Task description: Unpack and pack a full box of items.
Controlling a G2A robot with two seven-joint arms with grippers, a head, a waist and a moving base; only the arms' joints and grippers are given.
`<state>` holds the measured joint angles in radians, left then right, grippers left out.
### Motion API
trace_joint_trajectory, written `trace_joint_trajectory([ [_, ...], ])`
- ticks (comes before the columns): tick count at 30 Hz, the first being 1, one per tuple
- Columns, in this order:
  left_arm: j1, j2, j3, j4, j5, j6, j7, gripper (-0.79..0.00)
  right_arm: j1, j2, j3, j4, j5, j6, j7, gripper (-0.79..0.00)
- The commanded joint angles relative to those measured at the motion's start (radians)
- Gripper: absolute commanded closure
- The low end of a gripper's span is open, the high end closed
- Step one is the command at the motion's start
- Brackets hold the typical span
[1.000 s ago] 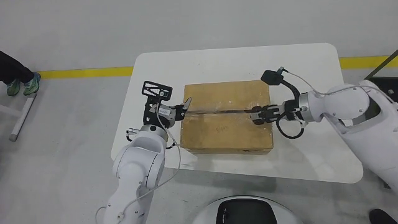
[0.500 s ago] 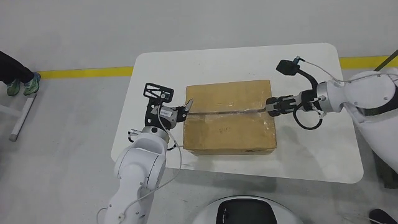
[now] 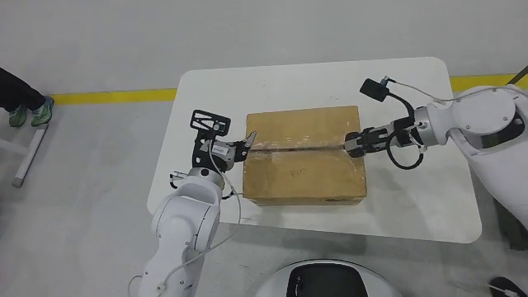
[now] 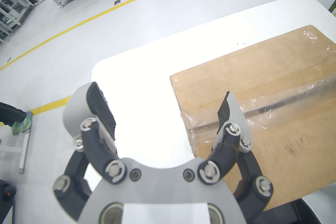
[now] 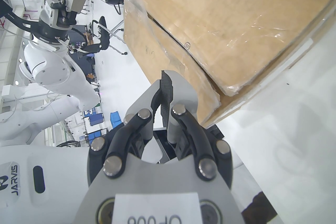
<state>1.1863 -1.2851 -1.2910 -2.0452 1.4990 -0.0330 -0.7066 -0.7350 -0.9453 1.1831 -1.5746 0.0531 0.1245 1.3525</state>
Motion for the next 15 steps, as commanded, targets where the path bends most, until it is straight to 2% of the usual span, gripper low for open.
trace_joint_trajectory([
  [1, 0.0, 0.0, 0.0, 0.0, 0.0, 0.0, 0.0, -0.785, 0.0, 0.0, 0.0, 0.0, 0.0, 0.0, 0.0, 0.0],
  [5, 0.009, 0.001, 0.004, 0.002, -0.003, -0.021, 0.028, -0.785, -0.02, -0.001, 0.006, -0.021, 0.01, 0.007, -0.067, 0.0],
  [9, 0.009, 0.001, 0.013, 0.004, 0.007, -0.052, 0.069, -0.785, -0.025, 0.0, 0.017, -0.023, 0.06, 0.046, -0.073, 0.0],
  [10, 0.007, 0.001, 0.017, 0.007, 0.007, -0.056, 0.075, -0.68, -0.022, -0.001, 0.019, -0.019, 0.071, 0.054, -0.078, 0.0],
  [12, 0.0, -0.001, 0.025, 0.013, 0.004, -0.063, 0.083, -0.299, -0.017, -0.001, 0.012, -0.016, 0.081, 0.072, -0.065, 0.0],
  [13, -0.003, -0.001, 0.031, 0.018, 0.003, -0.067, 0.085, -0.225, -0.012, -0.001, 0.008, -0.011, 0.084, 0.083, -0.061, 0.0],
  [14, -0.006, -0.002, 0.038, 0.024, -0.006, -0.073, 0.084, -0.083, -0.008, -0.001, 0.001, -0.005, 0.086, 0.098, -0.057, 0.0],
  [15, -0.011, -0.003, 0.044, 0.03, -0.01, -0.08, 0.084, 0.0, -0.004, -0.002, -0.006, -0.001, 0.084, 0.11, -0.052, 0.0],
])
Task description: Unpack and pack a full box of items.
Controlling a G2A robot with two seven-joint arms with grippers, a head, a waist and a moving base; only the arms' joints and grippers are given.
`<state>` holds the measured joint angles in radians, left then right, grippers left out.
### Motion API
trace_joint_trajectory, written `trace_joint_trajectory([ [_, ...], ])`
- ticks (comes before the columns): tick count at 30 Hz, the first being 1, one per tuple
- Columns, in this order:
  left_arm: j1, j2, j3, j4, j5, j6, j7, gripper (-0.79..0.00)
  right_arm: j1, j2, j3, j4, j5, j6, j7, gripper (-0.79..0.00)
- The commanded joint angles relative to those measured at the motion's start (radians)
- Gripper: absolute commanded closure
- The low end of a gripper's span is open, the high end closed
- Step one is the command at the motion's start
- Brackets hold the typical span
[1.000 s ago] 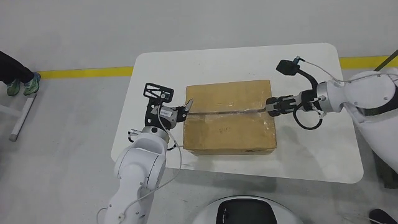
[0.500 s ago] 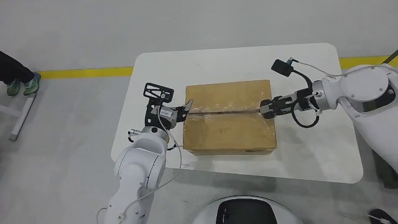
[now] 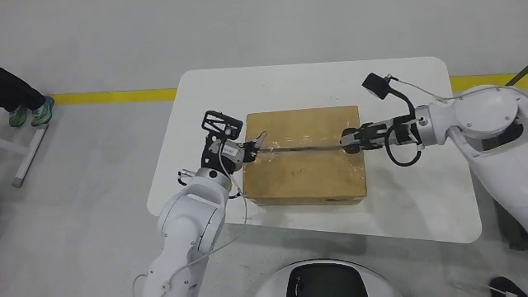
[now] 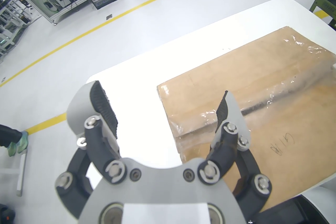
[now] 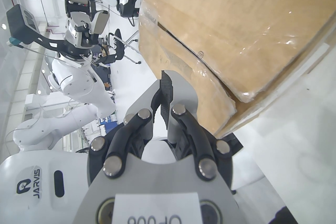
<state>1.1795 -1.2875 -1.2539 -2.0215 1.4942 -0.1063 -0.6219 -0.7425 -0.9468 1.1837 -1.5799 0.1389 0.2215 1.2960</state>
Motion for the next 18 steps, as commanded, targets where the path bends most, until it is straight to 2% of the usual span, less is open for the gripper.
trace_joint_trajectory([
  [1, -0.008, -0.001, 0.014, 0.013, -0.002, -0.02, -0.005, 0.0, 0.008, -0.001, -0.013, 0.011, 0.0, 0.028, 0.006, 0.0],
  [10, -0.032, -0.005, 0.067, 0.053, -0.013, -0.096, -0.043, 0.0, 0.025, 0.001, -0.018, 0.052, 0.018, 0.093, -0.002, 0.0],
  [18, -0.048, -0.007, 0.095, 0.073, -0.021, -0.127, -0.072, 0.0, 0.03, 0.006, -0.02, 0.072, 0.036, 0.142, 0.007, 0.0],
])
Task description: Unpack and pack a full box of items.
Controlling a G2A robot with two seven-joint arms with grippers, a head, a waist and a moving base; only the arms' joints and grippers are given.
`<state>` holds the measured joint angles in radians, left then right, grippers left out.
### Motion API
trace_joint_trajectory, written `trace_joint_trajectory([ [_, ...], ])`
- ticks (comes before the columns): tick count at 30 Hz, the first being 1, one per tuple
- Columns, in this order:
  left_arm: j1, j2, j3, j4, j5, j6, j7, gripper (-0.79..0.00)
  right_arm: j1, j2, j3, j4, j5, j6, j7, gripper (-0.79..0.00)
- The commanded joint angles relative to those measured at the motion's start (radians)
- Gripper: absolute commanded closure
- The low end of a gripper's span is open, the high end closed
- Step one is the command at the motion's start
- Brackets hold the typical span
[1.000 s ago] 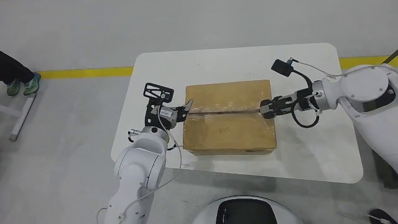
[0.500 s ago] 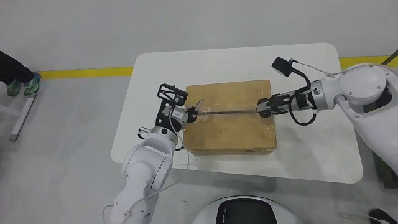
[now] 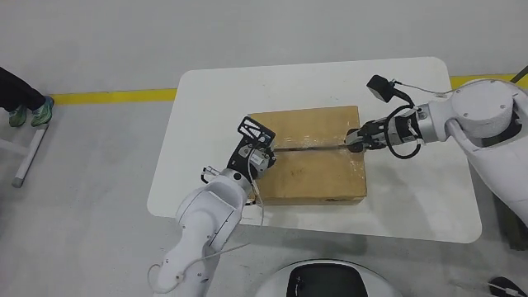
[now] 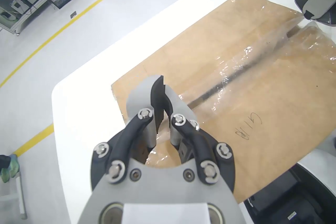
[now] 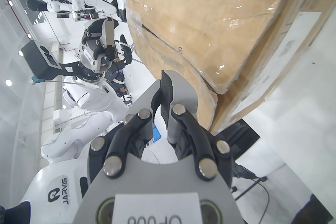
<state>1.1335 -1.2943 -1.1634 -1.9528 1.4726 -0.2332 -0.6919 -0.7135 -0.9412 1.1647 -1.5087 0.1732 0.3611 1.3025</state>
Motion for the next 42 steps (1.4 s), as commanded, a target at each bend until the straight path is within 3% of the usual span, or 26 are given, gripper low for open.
trace_joint_trajectory([
  [1, -0.005, -0.001, 0.009, 0.01, 0.0, -0.002, -0.003, 0.0, 0.002, 0.001, -0.003, 0.002, 0.0, 0.005, 0.001, 0.0],
  [20, -0.047, -0.012, 0.062, 0.083, 0.011, -0.01, -0.041, 0.0, 0.027, 0.007, -0.044, -0.007, -0.04, 0.032, -0.013, 0.0],
  [42, -0.056, -0.018, 0.074, 0.04, -0.014, -0.029, -0.037, 0.0, 0.062, 0.026, -0.061, -0.034, -0.092, 0.083, 0.025, 0.0],
])
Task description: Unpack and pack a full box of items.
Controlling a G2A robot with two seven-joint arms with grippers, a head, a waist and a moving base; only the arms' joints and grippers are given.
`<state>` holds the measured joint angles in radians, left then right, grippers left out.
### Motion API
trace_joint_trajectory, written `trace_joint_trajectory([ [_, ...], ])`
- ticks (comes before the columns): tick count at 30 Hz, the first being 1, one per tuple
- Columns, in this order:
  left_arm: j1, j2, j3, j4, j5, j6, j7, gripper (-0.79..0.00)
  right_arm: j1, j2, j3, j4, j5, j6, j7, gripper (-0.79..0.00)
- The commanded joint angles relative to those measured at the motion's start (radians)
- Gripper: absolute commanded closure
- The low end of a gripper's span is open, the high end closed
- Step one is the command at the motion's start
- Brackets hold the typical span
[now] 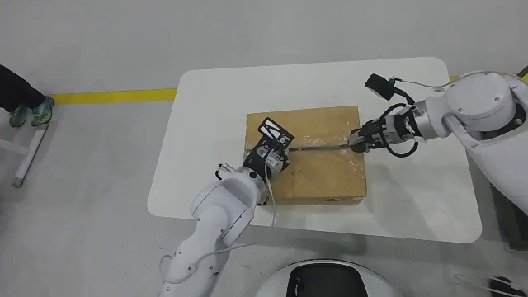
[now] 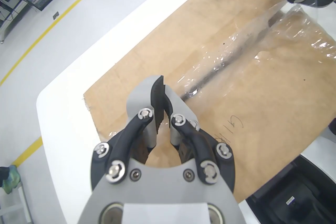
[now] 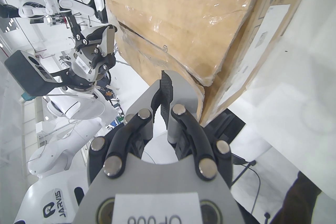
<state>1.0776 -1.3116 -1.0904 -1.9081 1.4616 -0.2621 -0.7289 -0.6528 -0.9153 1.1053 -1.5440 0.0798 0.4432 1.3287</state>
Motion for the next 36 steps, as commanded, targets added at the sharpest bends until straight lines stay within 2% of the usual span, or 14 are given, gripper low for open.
trace_joint_trajectory([
  [1, -0.001, -0.001, 0.002, -0.007, -0.004, -0.002, 0.001, 0.0, 0.002, 0.001, -0.002, 0.002, 0.002, 0.0, -0.002, 0.0],
  [22, -0.027, -0.008, 0.035, 0.064, 0.013, -0.017, -0.001, 0.0, 0.011, 0.012, -0.014, 0.014, 0.026, 0.008, 0.011, -0.006],
  [23, -0.027, -0.009, 0.035, 0.065, 0.014, -0.016, 0.0, 0.0, 0.012, 0.012, -0.015, 0.015, 0.026, 0.008, 0.011, -0.052],
  [25, -0.028, -0.009, 0.037, 0.068, 0.014, -0.015, 0.001, 0.0, 0.014, 0.013, -0.017, 0.017, 0.03, 0.008, 0.012, -0.219],
  [27, -0.029, -0.01, 0.037, 0.072, 0.016, -0.012, 0.003, 0.0, 0.016, 0.014, -0.019, 0.019, 0.031, 0.008, 0.011, -0.302],
  [32, -0.03, -0.012, 0.04, 0.078, 0.016, -0.007, 0.005, 0.0, 0.017, 0.018, -0.01, 0.021, 0.035, 0.002, 0.009, -0.376],
  [36, -0.034, -0.014, 0.044, 0.083, 0.016, -0.007, 0.008, 0.0, 0.006, 0.028, 0.015, 0.005, 0.028, 0.002, 0.002, -0.354],
])
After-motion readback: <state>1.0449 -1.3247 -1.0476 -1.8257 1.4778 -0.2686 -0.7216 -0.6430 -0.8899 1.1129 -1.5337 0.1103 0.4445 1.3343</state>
